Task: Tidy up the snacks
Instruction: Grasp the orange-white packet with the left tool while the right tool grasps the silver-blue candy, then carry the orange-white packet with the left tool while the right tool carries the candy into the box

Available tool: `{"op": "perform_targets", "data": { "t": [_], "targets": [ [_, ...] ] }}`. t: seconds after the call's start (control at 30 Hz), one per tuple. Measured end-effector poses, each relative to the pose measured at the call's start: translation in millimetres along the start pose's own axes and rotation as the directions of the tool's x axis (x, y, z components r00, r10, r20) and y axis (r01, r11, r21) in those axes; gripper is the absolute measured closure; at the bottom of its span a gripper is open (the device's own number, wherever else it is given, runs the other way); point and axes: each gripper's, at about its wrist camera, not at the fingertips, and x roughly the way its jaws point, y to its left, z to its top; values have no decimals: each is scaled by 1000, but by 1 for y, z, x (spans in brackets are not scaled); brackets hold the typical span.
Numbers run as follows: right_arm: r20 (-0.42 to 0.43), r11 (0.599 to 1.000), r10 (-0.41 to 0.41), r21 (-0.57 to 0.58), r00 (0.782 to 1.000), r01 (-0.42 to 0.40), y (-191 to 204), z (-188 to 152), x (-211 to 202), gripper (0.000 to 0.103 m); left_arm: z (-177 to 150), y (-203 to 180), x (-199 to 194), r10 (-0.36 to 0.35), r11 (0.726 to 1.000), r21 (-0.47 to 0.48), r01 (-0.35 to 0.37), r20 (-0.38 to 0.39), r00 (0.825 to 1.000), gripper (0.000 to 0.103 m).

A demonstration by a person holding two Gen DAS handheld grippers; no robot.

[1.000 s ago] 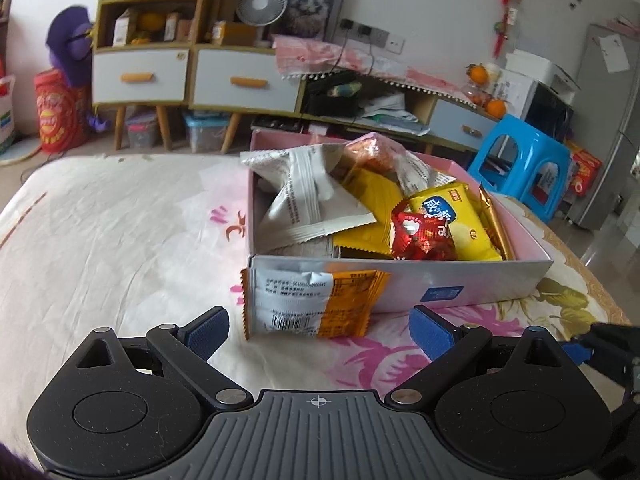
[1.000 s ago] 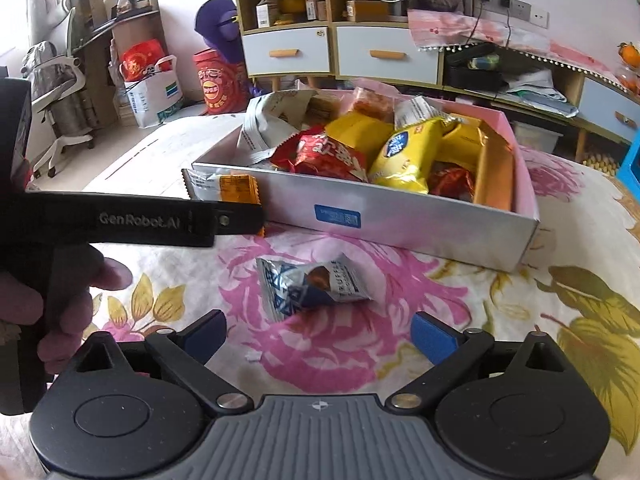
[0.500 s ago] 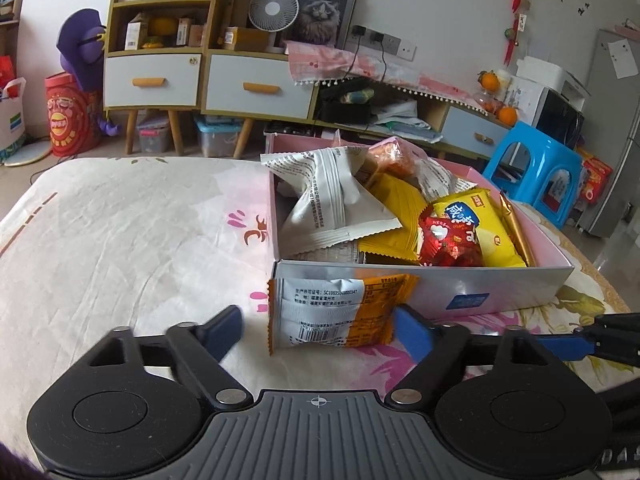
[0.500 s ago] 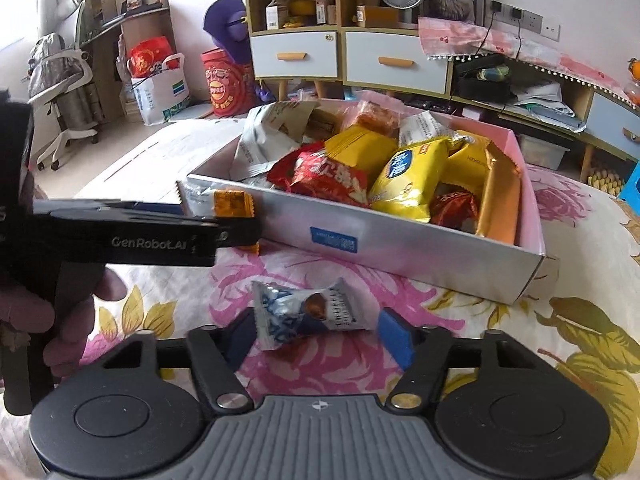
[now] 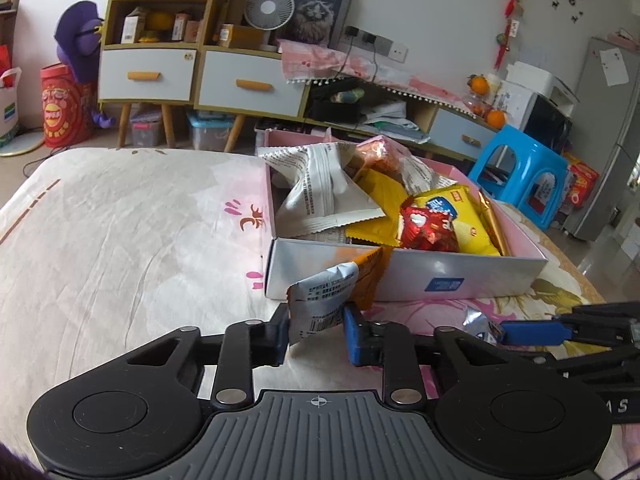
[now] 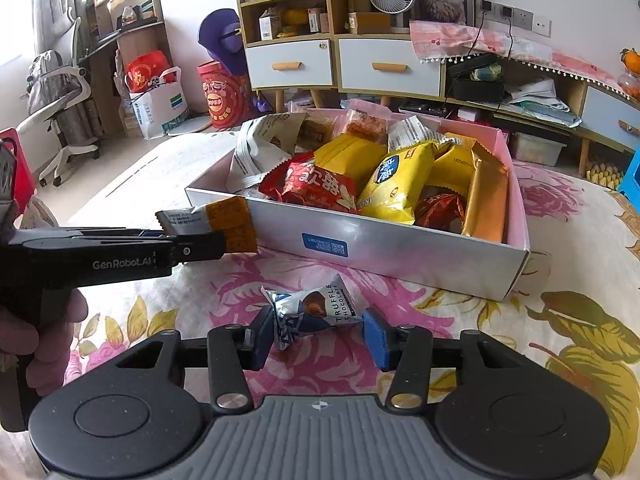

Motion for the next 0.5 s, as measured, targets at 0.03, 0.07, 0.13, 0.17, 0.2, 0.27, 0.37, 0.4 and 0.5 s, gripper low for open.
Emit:
{"op": "perform_targets", "data": {
  "t": [0.03,0.07,0.13,0.17,0.2,0.27,0.37,0.4,0.5],
  "targets": [
    [2,1000,1,-2,1000,-1,1,0,-1,65,0,0,-1,-4,1000,0,4,-2,1000,82],
    [4,1000,3,-3,1000,-3,1,0,-2,65,0,-1,-2,-9,1000,-4,9,-3,1000,82],
    [5,1000,8,-8,1000,-8,3,0,-4,65,1,-2,-7,-20,1000,-6,20,3,1000,86],
    [7,1000,8,-10,1000,-8,4,1,-5,65,1,-4,-9,-27,1000,-2,27,8,1000,88],
    [10,1000,11,-14,1000,-11,5,2,-7,65,2,-6,-12,-36,999,7,36,14,999,90],
    [19,1000,16,-14,1000,-15,5,5,-10,65,4,-12,-18,-43,998,37,42,28,999,92],
    [38,1000,20,-5,999,-20,2,10,-15,65,4,-21,-25,-49,996,70,46,39,998,94],
    [43,1000,20,-2,999,-20,1,11,-16,65,5,-23,-27,-50,996,73,47,41,998,94],
    [55,1000,18,9,998,-18,-3,13,-20,65,6,-26,-33,-50,996,75,47,45,998,94]
  ]
}}
